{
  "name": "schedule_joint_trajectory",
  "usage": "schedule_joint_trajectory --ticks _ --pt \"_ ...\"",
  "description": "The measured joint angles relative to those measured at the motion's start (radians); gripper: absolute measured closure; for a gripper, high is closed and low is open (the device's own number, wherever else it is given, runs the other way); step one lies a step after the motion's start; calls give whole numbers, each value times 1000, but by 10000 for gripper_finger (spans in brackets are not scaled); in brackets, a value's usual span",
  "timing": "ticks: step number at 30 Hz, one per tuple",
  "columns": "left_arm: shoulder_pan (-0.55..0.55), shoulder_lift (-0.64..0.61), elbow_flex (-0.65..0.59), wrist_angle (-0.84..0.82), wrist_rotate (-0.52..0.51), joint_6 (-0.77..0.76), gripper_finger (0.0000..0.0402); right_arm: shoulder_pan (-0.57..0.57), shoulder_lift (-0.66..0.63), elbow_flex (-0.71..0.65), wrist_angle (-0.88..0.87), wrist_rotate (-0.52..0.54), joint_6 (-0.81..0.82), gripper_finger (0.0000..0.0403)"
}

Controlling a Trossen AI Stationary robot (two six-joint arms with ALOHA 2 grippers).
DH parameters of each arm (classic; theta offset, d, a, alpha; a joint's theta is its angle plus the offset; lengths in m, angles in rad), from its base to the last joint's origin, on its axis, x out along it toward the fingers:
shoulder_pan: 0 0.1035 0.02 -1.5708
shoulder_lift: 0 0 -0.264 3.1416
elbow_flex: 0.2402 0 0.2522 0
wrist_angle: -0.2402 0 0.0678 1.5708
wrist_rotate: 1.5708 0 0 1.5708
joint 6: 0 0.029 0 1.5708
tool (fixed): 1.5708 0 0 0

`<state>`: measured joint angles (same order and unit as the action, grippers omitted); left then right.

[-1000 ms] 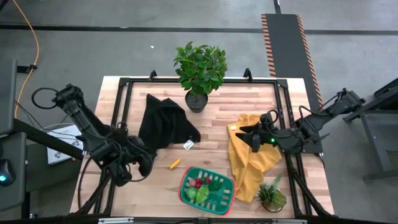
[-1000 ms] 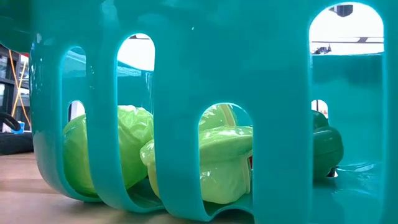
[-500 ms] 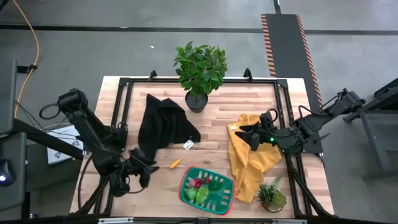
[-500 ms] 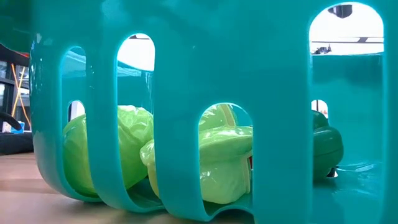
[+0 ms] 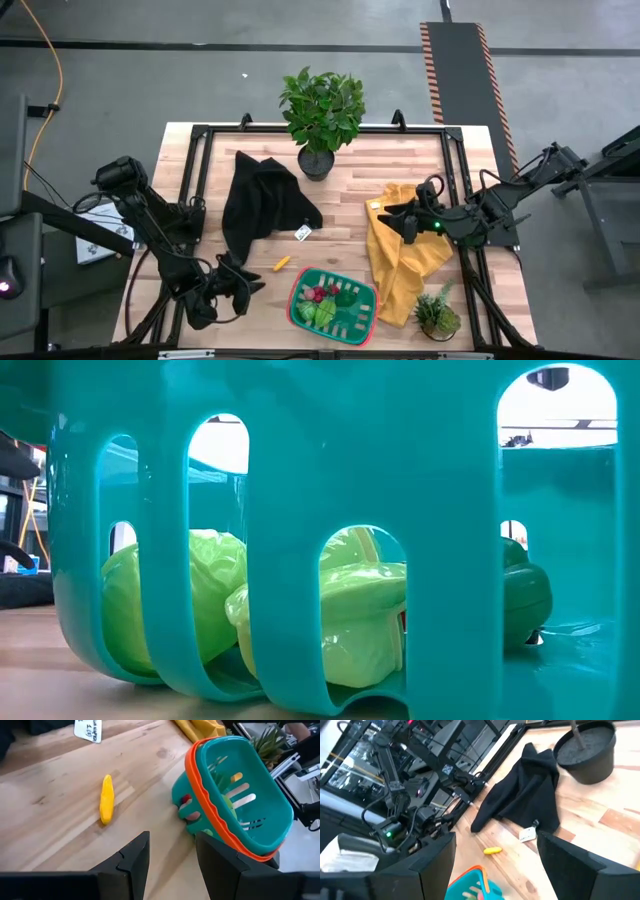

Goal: Pick and placing Produce into tupperware
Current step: Put the yellow corn into the blue bin

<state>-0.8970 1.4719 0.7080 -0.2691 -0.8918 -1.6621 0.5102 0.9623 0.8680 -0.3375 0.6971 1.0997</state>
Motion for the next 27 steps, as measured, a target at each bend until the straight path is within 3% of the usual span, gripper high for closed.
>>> schedule_joint_trajectory --ticks 7,13,27 --pt "-10 0 115 -200 76 -96 252 0 0 0 -3 -83 -23 133" --pt "-43 29 251 -439 16 -215 252 0 0 0 -4 -115 -61 133" --pt "-46 420 489 -840 35 -658 252 0 0 0 -26 -147 -87 133"
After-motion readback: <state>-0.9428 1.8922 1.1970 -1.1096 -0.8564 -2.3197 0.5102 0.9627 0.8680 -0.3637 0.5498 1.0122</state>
